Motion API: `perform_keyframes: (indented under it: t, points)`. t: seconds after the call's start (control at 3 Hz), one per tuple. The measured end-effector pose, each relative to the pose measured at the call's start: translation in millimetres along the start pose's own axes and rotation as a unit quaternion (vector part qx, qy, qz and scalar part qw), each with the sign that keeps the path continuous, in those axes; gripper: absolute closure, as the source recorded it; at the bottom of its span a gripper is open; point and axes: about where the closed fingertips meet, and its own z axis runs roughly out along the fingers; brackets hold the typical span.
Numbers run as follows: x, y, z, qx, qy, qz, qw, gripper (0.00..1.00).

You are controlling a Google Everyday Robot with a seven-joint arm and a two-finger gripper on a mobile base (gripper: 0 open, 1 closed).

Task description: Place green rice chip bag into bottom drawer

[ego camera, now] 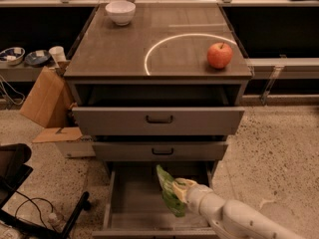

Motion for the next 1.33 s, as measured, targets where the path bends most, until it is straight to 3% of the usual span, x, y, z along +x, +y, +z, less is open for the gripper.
perform_keyframes:
  t: [0.33, 1.33]
  points:
    - [19.7, -1.4, 66.4, -0.033, 0.018, 0.011, 0.9992, 0.97]
    - [16.3, 1.5, 61.4, -0.033, 0.016, 0.009, 0.9993, 0.22]
